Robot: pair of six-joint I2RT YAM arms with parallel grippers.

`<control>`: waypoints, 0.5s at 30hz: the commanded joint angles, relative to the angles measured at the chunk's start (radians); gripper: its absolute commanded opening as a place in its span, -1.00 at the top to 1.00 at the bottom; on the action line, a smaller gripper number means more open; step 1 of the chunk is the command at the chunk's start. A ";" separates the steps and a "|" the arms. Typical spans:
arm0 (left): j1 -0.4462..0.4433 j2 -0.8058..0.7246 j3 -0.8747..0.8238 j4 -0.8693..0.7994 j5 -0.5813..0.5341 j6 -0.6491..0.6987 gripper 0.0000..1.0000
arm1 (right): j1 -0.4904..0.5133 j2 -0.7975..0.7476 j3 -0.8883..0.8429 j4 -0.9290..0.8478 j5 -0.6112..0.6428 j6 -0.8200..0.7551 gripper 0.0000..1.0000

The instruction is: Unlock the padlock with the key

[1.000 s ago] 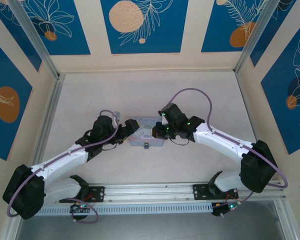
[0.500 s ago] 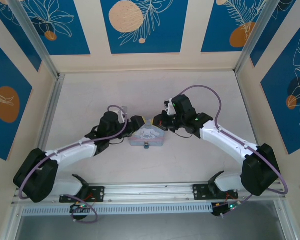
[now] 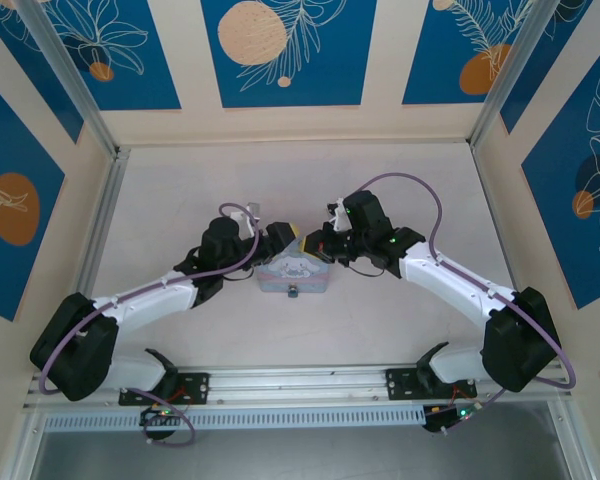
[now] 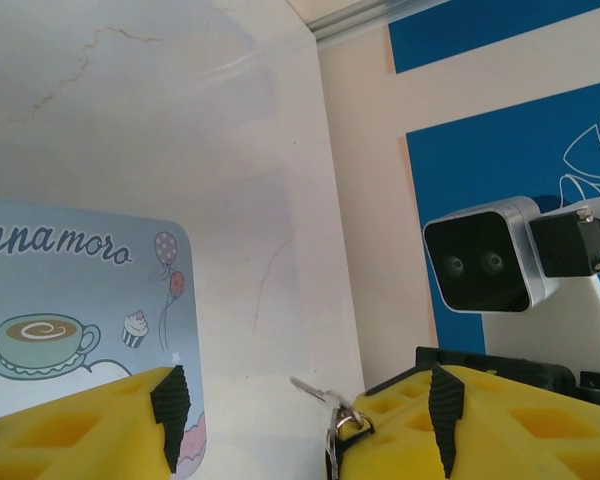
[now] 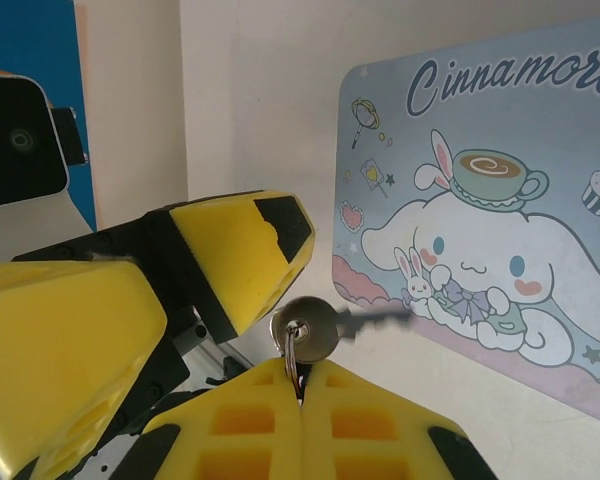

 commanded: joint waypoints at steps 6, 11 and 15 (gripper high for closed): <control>-0.014 0.006 0.021 0.029 -0.016 -0.008 -0.33 | -0.008 -0.019 -0.032 0.032 -0.029 0.020 1.00; -0.016 0.000 0.007 0.024 -0.029 -0.011 -0.30 | -0.016 -0.022 -0.048 0.070 -0.048 0.025 1.00; -0.016 0.001 0.002 0.018 -0.031 -0.011 -0.30 | -0.031 -0.035 -0.059 0.065 -0.058 0.001 1.00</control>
